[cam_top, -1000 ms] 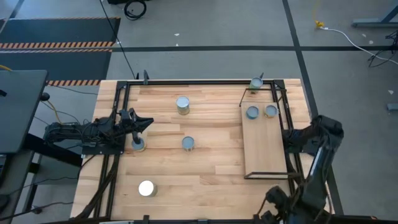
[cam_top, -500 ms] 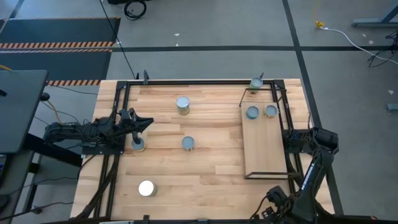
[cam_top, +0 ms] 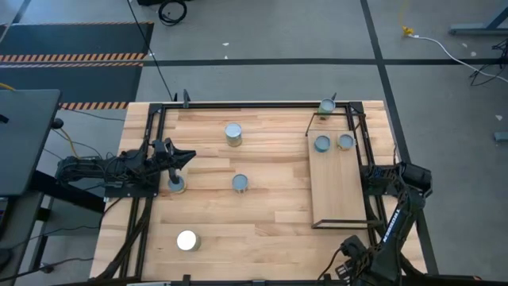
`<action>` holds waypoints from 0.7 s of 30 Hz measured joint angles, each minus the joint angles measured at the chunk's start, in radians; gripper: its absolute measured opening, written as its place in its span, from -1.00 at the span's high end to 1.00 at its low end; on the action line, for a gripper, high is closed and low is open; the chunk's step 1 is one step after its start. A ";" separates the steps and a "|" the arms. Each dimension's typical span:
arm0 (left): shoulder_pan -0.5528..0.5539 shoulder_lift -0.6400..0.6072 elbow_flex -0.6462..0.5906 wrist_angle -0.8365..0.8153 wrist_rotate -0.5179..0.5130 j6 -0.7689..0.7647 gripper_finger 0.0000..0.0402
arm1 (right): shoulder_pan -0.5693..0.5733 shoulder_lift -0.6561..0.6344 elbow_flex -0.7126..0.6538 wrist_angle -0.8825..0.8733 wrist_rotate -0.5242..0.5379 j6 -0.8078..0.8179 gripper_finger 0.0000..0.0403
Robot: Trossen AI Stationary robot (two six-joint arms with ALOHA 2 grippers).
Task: Pick and place cans onto a shelf
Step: Put the canned mix fruit on the shelf
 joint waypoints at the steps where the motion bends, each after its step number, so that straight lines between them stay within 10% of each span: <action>1: 0.000 0.000 0.000 0.000 0.000 0.000 0.82 | 0.000 0.000 0.000 0.000 -0.002 0.000 0.20; 21: 0.000 0.000 0.000 0.001 0.000 0.000 0.82 | -0.077 0.000 0.093 0.027 0.049 -0.097 0.96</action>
